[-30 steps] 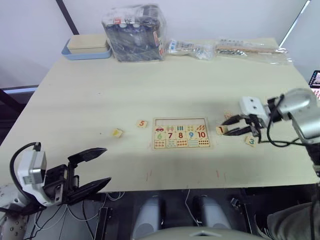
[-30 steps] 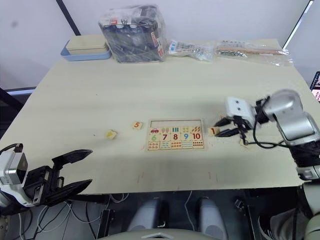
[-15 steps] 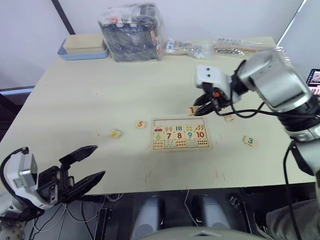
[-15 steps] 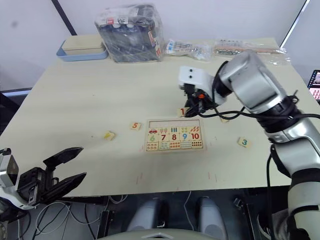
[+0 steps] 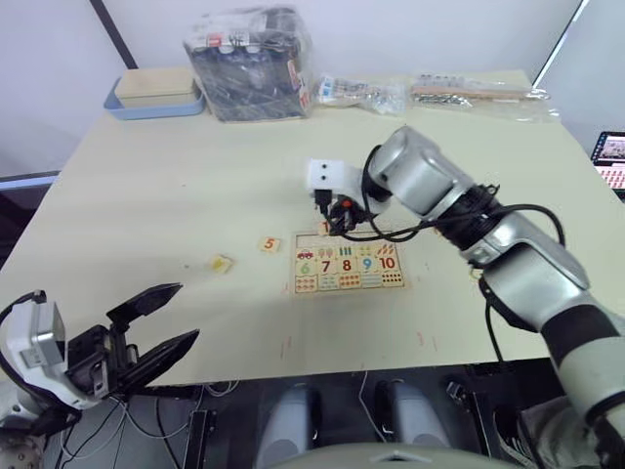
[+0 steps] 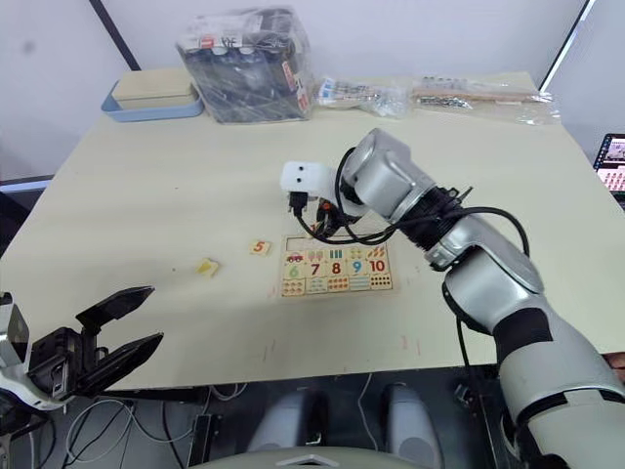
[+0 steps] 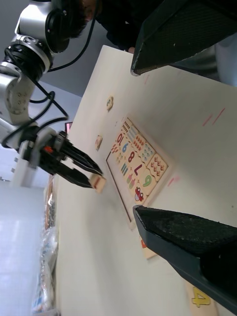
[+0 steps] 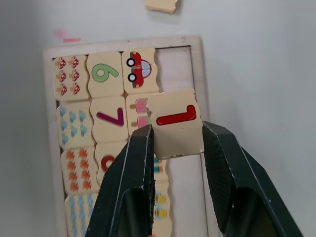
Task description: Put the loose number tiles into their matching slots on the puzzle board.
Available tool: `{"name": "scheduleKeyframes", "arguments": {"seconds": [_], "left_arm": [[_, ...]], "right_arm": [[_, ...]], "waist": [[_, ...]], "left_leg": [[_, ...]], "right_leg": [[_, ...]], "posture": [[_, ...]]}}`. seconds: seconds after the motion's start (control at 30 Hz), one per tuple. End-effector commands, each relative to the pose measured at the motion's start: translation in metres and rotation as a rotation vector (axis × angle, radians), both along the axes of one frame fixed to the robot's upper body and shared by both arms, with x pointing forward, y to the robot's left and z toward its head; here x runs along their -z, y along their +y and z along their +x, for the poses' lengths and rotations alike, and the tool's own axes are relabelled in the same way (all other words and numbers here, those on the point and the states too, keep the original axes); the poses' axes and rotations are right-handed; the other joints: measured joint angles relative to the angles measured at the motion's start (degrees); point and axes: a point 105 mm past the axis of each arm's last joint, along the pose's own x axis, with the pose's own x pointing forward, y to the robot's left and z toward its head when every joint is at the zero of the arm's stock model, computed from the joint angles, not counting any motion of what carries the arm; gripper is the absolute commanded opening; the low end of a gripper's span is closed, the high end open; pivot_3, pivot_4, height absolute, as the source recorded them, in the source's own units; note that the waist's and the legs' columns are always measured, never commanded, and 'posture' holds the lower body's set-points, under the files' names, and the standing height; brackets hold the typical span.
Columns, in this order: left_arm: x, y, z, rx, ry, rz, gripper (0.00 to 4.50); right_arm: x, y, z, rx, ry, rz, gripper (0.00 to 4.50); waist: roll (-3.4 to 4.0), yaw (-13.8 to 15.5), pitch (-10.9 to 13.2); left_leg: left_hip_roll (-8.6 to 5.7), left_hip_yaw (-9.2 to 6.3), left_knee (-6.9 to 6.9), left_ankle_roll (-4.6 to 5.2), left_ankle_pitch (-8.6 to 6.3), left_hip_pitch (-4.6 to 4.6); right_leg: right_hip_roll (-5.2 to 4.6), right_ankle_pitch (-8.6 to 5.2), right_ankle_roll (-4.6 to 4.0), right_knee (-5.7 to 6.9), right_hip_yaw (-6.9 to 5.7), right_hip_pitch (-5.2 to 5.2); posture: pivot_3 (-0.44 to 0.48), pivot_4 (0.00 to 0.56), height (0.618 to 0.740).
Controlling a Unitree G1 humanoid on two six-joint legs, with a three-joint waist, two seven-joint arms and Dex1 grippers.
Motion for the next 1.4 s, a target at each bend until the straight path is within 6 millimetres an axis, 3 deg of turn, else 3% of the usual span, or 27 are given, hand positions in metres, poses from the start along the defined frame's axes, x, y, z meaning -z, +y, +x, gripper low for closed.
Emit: {"name": "scheduleKeyframes", "arguments": {"seconds": [0.03,0.67,1.4], "left_arm": [[-0.006,0.005,-0.002,-0.021,-0.033,0.026,4.50],[-0.003,0.010,-0.001,-0.044,-0.023,0.049,4.50],[0.002,0.009,-0.002,-0.038,-0.003,0.061,4.50]], "right_arm": [[-0.015,0.015,0.006,-0.007,-0.056,0.036,0.87],[0.007,0.040,0.014,-0.007,-0.060,0.019,0.87],[0.021,0.039,0.011,-0.036,-0.047,-0.026,0.87]], "waist": [[0.11,-0.09,0.06],[0.28,-0.08,0.22],[0.28,-0.09,0.23]], "left_leg": [[0.02,0.00,0.00,-0.01,0.00,0.00],[0.08,-0.01,-0.01,-0.09,0.02,-0.01],[0.10,-0.03,-0.01,-0.16,0.03,-0.01]], "right_leg": [[0.04,0.00,0.00,0.01,0.01,0.00],[0.38,0.00,0.01,0.01,-0.06,0.00],[0.43,0.00,0.01,0.01,-0.06,0.00]], "posture": [[0.000,0.150,0.740],[0.000,0.150,0.740],[0.000,0.150,0.740]]}}
